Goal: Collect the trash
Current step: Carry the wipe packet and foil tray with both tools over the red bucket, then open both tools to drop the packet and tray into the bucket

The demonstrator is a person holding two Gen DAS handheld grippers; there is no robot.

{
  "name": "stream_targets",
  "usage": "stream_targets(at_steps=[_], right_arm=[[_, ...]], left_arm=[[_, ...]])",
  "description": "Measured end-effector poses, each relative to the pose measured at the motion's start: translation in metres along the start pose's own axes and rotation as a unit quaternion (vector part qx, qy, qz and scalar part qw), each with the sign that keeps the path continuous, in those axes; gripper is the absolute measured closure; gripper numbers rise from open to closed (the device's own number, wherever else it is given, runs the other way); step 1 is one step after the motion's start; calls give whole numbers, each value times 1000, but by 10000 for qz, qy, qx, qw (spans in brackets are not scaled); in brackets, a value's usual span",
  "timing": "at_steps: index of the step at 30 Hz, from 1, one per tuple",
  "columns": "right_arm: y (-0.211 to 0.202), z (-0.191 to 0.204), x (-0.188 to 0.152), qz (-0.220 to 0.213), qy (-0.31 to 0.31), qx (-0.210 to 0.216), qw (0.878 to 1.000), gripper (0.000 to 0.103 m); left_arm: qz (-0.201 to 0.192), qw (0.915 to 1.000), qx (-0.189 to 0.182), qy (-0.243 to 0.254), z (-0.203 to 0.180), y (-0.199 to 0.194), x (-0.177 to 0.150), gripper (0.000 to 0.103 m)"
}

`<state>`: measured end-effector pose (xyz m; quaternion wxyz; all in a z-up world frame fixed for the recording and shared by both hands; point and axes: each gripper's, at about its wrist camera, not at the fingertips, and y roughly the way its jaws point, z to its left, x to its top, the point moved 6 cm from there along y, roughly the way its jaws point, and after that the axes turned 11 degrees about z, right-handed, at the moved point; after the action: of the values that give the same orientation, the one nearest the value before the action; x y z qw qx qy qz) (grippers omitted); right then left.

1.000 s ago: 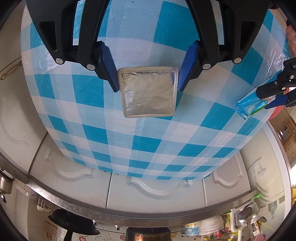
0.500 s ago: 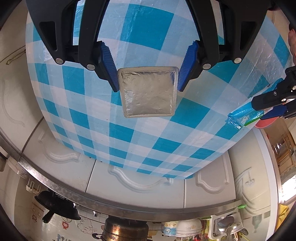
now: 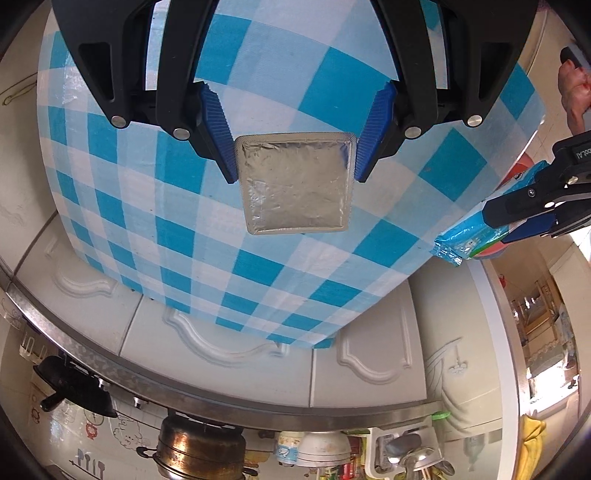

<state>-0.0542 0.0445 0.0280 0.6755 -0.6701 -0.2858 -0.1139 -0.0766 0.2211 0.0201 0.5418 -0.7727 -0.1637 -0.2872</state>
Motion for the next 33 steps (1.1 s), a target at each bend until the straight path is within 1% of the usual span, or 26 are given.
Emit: stream_targets(at_steps=[5,9,12,16,20,22,25,28,30,32,33], right_arm=[[0,39,16,39,-216,474,9986,39],[0,79,35,69,-465,946,9944,39],[2,113,50,98,-754,1190,9900,39],[9,159,66,146,-1172,1466,9821,39],[21,199,77,247,-1459,1706,9742,39],[29,217,80,330,-1596,1751,9710,39],[44,241,81,477,-1794,1795,9661,39],[61,260,81,652,-1946,1798,9621,39],[74,267,81,731,-1976,1741,9619,38],[85,268,83,759,-1933,1595,9651,32],[88,266,84,761,-1850,1602,9666,26]], left_arm=[[-156,9991,221,-323,38,-19,-5,47],[-286,9959,500,-696,80,-34,-8,47],[-344,9910,759,-1051,115,-43,-12,47],[-316,9823,1079,-1499,158,-47,-22,47],[-263,9751,1226,-1827,189,-43,-33,47],[-205,9727,1287,-1922,200,-38,-38,47],[-132,9693,1278,-2095,213,-29,-44,47],[-25,9652,1340,-2247,227,-18,-51,47],[53,9629,1360,-2329,236,-10,-55,47],[173,9615,1366,-2380,242,0,-57,46],[210,9616,1383,-2360,243,4,-57,44]])
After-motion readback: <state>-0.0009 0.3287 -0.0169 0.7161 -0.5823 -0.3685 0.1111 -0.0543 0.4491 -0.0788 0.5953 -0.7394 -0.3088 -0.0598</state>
